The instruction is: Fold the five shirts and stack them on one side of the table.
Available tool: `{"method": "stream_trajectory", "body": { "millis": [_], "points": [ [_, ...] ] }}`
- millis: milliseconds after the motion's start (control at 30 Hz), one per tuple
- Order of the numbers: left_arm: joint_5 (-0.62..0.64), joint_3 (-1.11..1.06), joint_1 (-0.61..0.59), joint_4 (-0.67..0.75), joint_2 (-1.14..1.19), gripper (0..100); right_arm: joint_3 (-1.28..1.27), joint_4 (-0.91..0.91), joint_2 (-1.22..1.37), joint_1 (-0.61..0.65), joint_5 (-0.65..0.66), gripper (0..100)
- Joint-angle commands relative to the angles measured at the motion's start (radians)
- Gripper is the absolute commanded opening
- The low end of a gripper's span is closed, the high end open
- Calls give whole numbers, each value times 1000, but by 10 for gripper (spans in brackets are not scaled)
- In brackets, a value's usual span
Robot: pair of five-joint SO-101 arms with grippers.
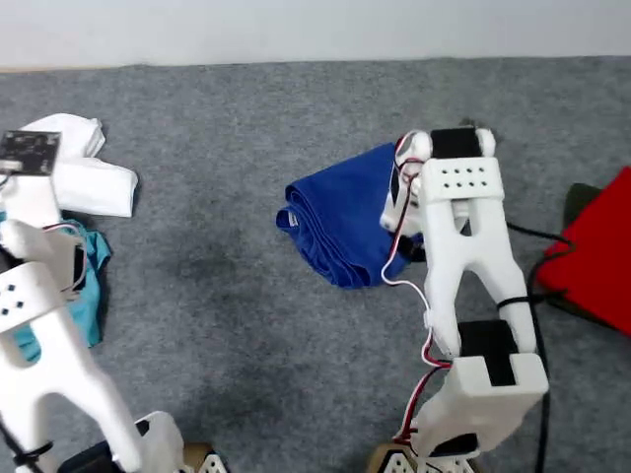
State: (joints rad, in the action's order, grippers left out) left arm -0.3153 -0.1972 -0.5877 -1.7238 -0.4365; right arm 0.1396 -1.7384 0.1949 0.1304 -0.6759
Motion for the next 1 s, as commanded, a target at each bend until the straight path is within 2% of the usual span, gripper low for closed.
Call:
{"method": "stream_trajectory", "body": {
  "millis": [0,133,300,400,700,967],
  "points": [
    [3,1,-49,15,-25,4,-32,96,-24,-8,-12,12],
    [2,1,-75,15,-25,4,-40,203,39,1,-12,41],
    [2,1,-75,15,-25,4,-38,229,102,36,-15,209],
    [2,1,-75,15,-23,4,-37,231,122,59,-17,272],
    [2,1,-75,15,-23,4,-41,360,151,59,-17,274],
    [2,-16,-75,15,-29,4,3,367,274,62,-18,274]
  ]
}}
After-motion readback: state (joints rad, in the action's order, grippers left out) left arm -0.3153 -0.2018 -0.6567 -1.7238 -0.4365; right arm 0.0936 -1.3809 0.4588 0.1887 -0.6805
